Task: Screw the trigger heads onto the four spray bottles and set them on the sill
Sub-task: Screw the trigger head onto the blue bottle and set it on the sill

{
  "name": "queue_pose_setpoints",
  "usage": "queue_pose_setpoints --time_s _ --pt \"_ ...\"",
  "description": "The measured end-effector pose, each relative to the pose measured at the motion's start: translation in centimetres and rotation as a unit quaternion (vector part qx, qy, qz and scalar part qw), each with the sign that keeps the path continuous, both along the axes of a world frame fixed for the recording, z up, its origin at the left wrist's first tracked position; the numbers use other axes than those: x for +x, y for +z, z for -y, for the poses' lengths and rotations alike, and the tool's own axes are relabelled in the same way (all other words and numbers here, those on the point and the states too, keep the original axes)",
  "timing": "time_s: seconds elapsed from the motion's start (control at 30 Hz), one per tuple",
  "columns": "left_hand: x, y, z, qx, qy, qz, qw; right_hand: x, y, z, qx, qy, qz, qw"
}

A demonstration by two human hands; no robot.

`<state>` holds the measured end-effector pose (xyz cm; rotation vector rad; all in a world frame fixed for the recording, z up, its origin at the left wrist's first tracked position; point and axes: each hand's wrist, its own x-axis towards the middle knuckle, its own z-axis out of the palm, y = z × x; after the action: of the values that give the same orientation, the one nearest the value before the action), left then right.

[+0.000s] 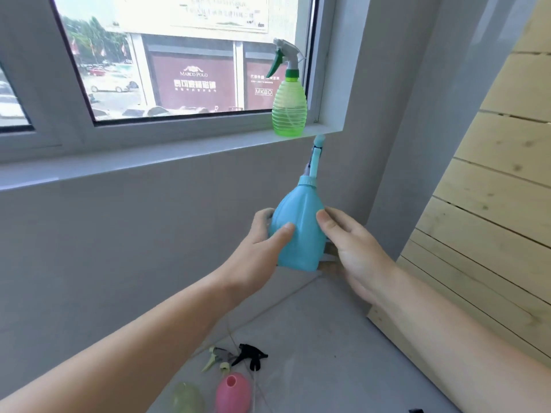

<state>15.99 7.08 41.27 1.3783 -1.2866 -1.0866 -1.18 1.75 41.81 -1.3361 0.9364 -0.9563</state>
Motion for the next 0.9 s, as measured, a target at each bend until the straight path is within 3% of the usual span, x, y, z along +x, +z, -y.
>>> queue_pose_setpoints --time_s 0.1,0.27,0.47,0.63,0.9 --pt "1.6 3.2 2.2 -0.036 0.039 0.147 0.988 2.4 2.8 2.4 -0.064 -0.036 -0.012 0.997" --pt "5.5 8.3 7.6 -0.086 0.084 0.111 0.987 6.7 8.3 7.5 -0.135 -0.034 -0.033 0.990" --pt "9.7 12.5 13.0 -0.108 0.133 0.102 0.980 10.7 11.2 13.6 -0.155 0.002 -0.013 0.988" --pt "12.3 12.9 15.6 -0.089 0.132 0.138 0.977 12.5 11.1 16.2 -0.179 0.021 -0.038 0.983" --pt "14.1 12.2 18.3 -0.072 0.105 0.108 0.986 13.5 9.8 18.3 -0.214 0.012 -0.088 0.973"
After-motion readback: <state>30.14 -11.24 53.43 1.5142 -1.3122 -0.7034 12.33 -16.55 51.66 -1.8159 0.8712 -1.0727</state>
